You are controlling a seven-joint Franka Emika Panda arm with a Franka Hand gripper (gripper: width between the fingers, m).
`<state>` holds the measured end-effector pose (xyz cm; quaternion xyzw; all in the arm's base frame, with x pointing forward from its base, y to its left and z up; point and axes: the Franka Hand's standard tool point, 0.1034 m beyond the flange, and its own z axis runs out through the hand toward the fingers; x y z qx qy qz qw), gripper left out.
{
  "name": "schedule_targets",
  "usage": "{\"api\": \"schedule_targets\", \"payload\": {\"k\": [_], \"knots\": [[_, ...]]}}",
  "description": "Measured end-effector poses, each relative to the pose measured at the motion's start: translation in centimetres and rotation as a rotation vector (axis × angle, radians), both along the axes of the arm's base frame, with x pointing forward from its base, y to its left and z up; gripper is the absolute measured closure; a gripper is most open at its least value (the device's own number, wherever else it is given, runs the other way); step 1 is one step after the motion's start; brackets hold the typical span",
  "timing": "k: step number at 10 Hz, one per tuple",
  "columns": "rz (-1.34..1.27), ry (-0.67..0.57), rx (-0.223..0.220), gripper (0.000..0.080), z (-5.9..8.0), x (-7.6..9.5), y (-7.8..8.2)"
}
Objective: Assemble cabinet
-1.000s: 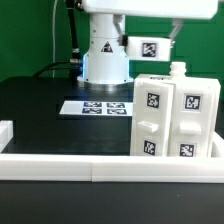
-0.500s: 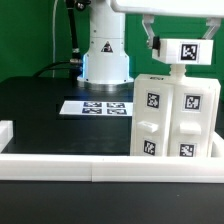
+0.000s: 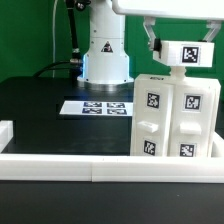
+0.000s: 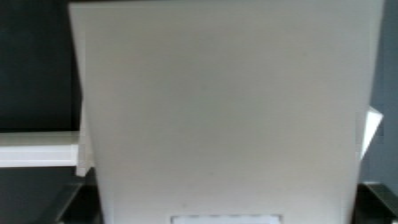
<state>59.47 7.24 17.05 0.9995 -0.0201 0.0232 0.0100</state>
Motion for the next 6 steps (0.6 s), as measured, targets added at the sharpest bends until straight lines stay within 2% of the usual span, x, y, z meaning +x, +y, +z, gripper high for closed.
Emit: {"api": "schedule_targets", "payload": {"k": [3,6], "knots": [[0.000,0.018,-0.003,0.0238,-1.3,-0.4,0.1],[-0.017,-0.017,0.009,0.0237,-1.5,-0.5,-0.4]]}}
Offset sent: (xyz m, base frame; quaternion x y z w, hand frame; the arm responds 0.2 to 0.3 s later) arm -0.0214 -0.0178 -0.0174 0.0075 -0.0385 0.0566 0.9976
